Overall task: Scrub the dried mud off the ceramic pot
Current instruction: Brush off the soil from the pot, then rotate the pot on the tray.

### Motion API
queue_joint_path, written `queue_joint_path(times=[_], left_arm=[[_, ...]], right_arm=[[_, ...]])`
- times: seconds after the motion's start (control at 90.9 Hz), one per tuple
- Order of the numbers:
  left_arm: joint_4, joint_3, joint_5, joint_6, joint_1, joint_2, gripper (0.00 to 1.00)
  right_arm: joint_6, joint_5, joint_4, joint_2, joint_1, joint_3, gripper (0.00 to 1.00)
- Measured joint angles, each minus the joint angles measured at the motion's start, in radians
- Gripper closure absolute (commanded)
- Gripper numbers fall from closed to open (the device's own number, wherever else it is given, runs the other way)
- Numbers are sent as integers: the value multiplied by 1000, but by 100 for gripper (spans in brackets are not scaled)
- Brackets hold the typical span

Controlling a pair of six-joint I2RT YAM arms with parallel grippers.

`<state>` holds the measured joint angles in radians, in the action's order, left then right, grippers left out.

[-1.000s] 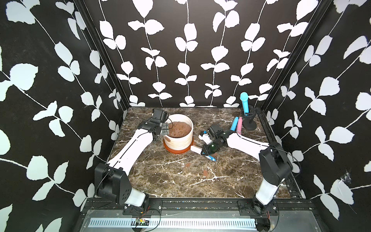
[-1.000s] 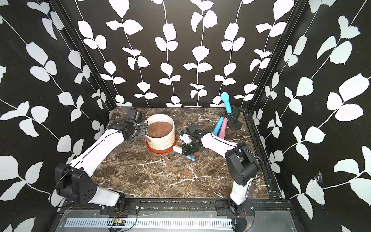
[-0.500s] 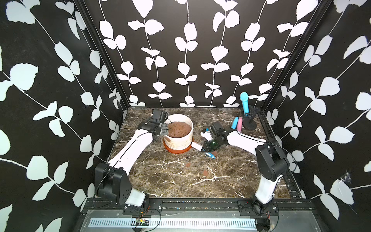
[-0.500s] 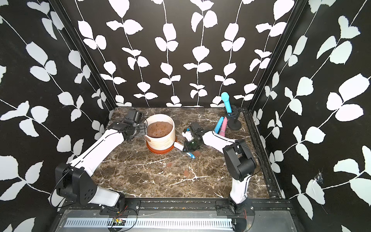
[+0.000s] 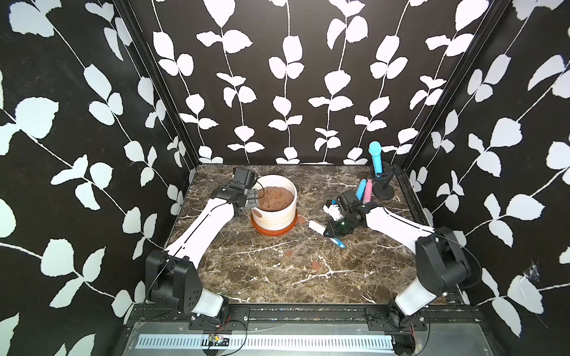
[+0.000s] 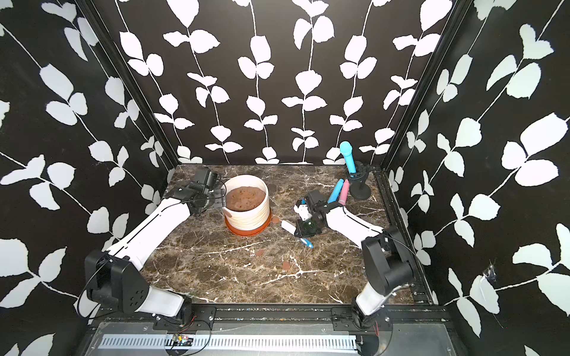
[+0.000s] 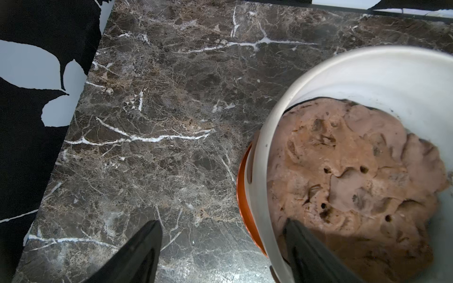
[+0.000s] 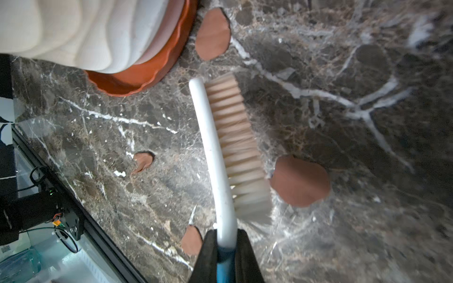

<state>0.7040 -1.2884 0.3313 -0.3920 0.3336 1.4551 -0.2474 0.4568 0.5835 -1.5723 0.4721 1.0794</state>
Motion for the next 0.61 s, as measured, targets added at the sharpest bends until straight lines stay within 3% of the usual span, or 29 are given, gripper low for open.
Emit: queue_joint_path(times=[0.187, 0.33, 0.506, 0.605], left_arm=[[-1, -21, -19, 29, -17, 4, 24], [-6, -89, -78, 79, -22, 52, 28], [19, -185, -103, 104, -22, 145, 39], [35, -195, -99, 113, -22, 177, 51]], right_arm=[[39, -29, 47, 167, 7, 18, 100], [86, -68, 66, 213, 47, 69, 100], [133, -101, 87, 219, 99, 123, 100], [144, -110, 92, 219, 109, 128, 100]])
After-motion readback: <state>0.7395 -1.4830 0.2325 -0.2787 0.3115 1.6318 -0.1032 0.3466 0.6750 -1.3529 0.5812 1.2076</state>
